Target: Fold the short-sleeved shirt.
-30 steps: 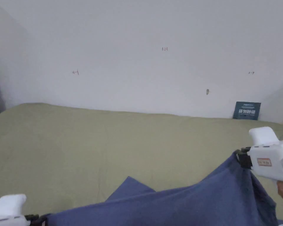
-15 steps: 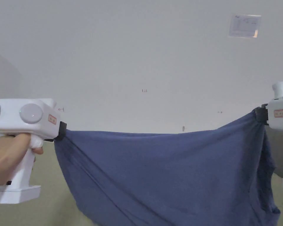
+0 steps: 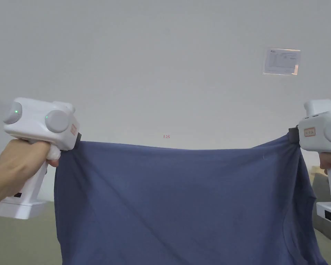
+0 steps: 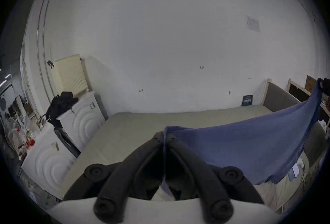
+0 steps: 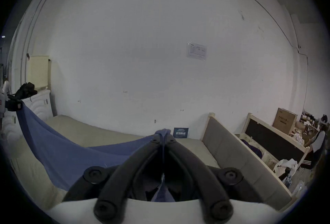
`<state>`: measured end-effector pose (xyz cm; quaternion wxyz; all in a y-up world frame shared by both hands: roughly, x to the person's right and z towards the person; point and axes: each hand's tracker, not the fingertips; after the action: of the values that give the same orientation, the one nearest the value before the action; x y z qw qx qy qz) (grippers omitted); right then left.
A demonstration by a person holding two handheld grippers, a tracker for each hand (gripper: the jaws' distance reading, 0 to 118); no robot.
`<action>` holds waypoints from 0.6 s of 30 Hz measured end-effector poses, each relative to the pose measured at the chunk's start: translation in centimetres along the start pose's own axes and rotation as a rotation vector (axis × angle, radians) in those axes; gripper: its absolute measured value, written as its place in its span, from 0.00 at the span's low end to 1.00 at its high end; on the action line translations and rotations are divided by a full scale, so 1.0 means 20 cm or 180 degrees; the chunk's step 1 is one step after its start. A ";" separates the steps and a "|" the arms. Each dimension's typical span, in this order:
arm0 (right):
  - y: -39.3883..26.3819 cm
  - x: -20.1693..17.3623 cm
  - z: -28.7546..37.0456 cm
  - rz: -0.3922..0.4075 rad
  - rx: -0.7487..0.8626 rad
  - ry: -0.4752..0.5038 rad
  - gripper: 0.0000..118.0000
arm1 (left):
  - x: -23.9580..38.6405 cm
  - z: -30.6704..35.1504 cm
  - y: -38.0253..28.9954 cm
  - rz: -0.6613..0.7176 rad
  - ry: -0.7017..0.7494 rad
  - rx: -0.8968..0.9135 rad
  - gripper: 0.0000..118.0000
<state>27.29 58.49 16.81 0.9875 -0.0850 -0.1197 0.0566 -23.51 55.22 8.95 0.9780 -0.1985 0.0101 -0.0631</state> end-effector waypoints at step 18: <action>0.27 -0.20 -0.79 0.0173 0.0168 -0.0108 0.00 | 0.11 -0.69 0.35 0.0028 0.0555 0.0143 0.00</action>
<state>26.80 60.88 -0.26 0.9854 -0.0611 -0.1326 0.0879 -21.06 56.01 -6.39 0.9779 -0.1702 0.0947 -0.0761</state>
